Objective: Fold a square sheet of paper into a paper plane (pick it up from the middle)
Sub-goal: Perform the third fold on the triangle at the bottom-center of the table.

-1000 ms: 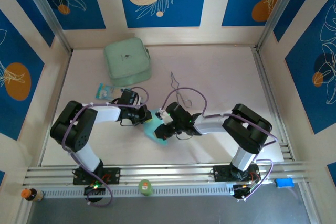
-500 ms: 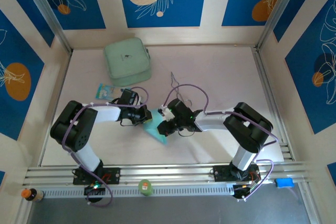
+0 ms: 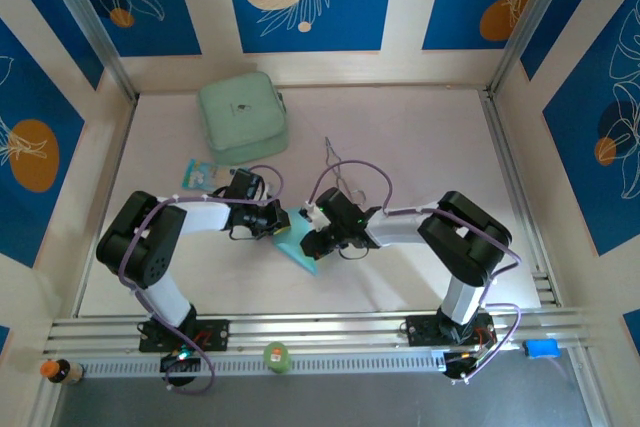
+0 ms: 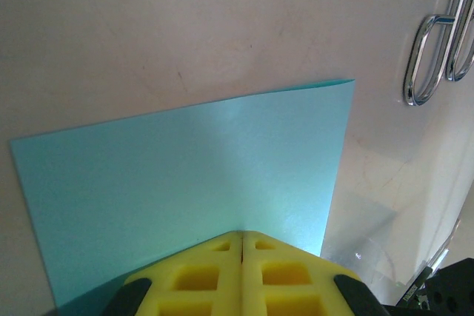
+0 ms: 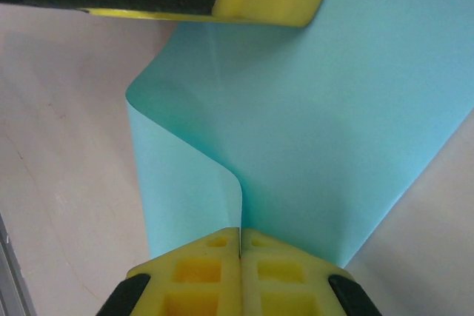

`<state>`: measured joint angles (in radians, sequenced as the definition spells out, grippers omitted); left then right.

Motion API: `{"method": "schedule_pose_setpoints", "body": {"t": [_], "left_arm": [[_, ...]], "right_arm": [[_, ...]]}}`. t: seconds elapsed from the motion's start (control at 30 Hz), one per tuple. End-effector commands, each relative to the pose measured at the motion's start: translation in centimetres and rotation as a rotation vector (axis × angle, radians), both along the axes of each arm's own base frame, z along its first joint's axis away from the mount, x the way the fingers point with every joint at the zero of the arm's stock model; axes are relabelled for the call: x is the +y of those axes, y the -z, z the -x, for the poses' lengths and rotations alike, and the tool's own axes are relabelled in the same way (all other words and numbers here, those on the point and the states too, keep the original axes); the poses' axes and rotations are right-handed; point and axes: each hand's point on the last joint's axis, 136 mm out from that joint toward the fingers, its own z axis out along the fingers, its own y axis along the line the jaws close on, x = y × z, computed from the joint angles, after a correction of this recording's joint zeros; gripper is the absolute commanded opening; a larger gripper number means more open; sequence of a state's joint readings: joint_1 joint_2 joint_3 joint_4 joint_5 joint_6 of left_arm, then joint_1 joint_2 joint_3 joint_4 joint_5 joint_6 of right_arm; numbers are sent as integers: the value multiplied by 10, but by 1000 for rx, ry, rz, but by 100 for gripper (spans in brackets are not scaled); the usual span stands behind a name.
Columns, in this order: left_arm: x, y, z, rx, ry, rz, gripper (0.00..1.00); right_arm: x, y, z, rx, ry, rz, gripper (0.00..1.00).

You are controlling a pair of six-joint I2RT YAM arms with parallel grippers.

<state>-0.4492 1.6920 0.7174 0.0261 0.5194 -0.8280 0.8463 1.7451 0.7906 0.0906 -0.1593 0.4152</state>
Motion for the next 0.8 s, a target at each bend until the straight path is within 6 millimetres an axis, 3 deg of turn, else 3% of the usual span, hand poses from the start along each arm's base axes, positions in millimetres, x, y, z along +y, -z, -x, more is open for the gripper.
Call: {"method": "schedule_pose_setpoints", "body": {"t": [0.0,0.77], "left_arm": [[11,23,13,70,2,-81,5],[10,21,10,73,13,-89,5]], "right_arm": [[0,-5,-5,-20,-7,7,2],[-5,-10,-7,-41,9,11,2]]}}
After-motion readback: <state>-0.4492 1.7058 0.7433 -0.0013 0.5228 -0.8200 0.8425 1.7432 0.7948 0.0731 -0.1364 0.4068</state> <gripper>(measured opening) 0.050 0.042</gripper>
